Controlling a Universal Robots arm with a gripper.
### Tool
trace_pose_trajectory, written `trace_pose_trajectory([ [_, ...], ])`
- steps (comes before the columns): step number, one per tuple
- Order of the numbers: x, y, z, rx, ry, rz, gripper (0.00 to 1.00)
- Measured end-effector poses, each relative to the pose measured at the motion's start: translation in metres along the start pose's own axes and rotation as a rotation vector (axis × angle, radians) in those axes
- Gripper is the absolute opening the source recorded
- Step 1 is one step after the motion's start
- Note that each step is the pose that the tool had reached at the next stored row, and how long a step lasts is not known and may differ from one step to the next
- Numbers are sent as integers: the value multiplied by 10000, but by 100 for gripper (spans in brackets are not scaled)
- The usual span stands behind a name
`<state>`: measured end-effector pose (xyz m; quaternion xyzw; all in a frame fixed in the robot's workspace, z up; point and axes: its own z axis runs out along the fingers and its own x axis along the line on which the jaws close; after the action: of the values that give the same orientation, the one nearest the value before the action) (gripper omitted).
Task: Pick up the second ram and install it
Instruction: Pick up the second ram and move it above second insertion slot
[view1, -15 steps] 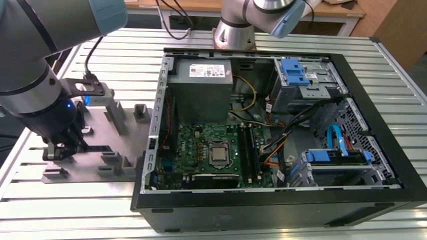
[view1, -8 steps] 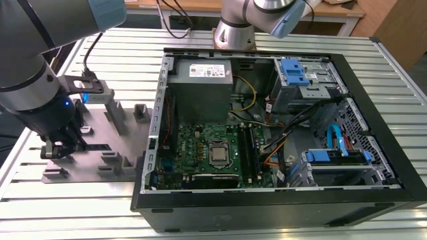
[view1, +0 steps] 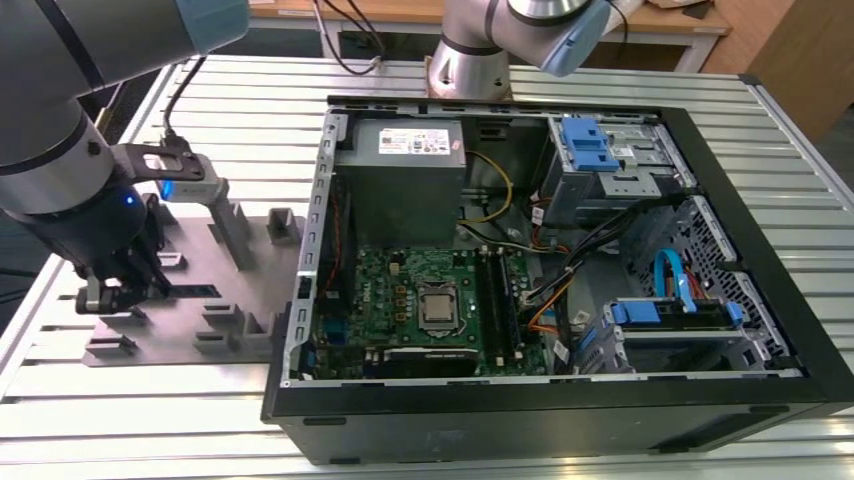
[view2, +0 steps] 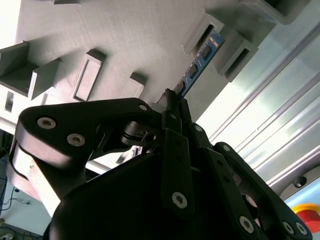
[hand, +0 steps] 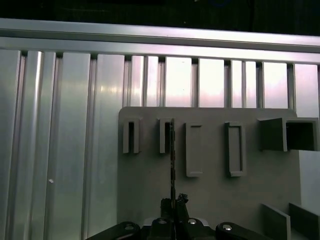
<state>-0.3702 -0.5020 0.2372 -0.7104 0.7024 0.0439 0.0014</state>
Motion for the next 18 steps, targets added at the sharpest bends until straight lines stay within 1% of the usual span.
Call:
trace_pose_trajectory([
  [18,-11,11,-180,-1,0,0,11],
])
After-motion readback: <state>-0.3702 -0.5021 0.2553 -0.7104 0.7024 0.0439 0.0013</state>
